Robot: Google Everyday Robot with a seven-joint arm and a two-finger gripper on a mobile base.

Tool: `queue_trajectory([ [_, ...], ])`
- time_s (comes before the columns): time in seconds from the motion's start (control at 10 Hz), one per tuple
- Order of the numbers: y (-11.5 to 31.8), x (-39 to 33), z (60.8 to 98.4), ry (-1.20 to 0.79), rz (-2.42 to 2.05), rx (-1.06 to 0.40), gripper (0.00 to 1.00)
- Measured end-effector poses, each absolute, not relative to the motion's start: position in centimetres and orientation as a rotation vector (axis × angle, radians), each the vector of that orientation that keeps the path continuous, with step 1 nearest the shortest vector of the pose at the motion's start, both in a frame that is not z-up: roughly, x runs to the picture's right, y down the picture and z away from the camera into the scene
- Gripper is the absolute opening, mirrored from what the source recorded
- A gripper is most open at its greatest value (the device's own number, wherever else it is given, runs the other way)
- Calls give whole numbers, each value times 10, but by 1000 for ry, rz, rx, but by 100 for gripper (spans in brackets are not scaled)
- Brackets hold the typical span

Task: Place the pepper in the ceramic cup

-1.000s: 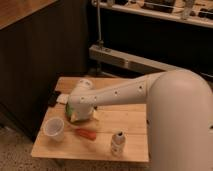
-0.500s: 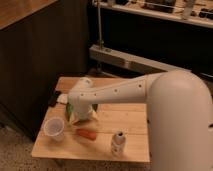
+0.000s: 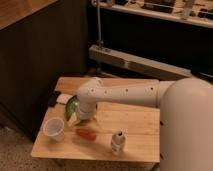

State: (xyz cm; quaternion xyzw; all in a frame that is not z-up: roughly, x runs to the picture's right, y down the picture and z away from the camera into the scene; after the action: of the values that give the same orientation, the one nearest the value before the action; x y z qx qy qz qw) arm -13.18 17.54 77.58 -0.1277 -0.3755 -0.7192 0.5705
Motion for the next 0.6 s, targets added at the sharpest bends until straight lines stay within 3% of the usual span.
queue_trajectory([
  [0.2,186,-137,774,-887,-1778,-357,80],
  [0.6,199,-147,763,-946,-1995,-341,80],
])
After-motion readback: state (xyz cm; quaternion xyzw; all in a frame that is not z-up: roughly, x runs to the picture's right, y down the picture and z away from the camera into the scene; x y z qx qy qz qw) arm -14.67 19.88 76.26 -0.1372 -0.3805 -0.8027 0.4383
